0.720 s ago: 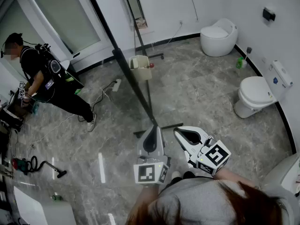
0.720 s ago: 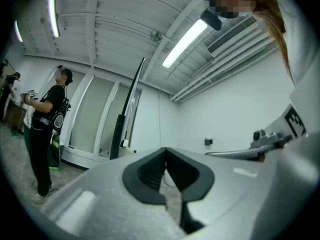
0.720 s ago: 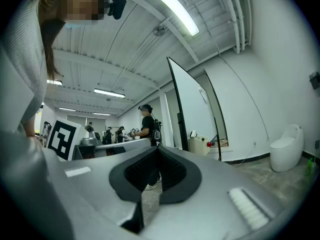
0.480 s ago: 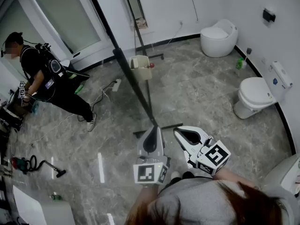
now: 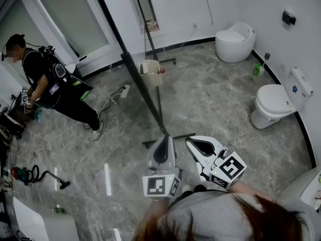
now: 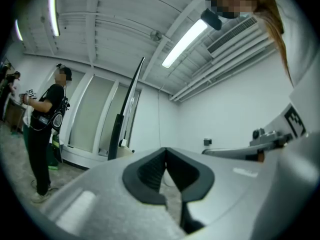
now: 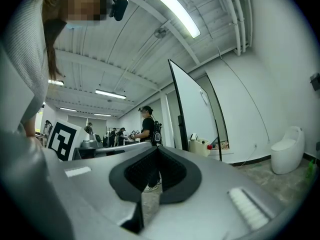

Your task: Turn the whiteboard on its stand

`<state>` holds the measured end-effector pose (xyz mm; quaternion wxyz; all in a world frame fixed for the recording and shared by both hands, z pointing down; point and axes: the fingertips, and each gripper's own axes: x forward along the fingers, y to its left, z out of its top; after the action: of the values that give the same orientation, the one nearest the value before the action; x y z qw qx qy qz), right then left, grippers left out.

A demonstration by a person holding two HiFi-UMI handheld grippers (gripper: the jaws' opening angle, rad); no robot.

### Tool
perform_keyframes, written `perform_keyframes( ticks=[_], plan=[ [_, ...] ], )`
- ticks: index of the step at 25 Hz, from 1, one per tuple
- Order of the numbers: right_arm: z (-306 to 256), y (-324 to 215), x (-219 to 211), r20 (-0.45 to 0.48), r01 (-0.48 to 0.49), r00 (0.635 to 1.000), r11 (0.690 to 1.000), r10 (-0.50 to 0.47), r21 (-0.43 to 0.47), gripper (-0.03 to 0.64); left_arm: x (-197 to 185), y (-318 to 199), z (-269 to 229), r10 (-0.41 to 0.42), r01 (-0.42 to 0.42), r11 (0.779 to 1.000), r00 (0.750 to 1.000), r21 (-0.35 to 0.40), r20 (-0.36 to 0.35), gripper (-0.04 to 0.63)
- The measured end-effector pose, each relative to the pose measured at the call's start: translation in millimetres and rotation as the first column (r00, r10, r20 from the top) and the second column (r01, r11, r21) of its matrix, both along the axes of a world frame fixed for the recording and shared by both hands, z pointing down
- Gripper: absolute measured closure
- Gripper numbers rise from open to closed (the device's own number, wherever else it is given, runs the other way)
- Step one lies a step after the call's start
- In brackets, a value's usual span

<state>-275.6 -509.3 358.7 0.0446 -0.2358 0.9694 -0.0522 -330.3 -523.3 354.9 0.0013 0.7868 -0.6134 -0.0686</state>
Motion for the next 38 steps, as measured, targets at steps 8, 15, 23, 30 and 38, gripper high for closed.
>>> perform_keyframes(
  ticks=[8,15,23,30,38],
  plan=[
    [11,-1,18,0.014,0.021,1.0,1.0,-0.021,-0.003,0.612,13,3,16,-0.052,0.052,0.999,0.998,-0.011,-0.019,0.598],
    [30,-4,14,-0.003,0.071,0.997,0.996,-0.072,-0.047,0.612,5,-2,31,-0.088,0.086,0.995,0.995,-0.047,-0.054,0.598],
    [38,-75,-16,0.003,0.034,0.999,0.998,-0.034,-0.06,0.612,-46,-70,37,-0.119,0.117,0.992,0.992,-0.041,-0.046,0.598],
    [23,-172,-67,0.023,-0.022,0.999,0.999,0.023,-0.041,0.612,-124,-167,13,-0.148,0.148,0.989,0.989,0.008,0.025,0.598],
    [15,-240,-108,0.038,-0.047,0.998,0.998,0.049,-0.04,0.612,-170,-232,18,-0.156,0.157,0.988,0.985,-0.012,0.07,0.598]
  ],
)
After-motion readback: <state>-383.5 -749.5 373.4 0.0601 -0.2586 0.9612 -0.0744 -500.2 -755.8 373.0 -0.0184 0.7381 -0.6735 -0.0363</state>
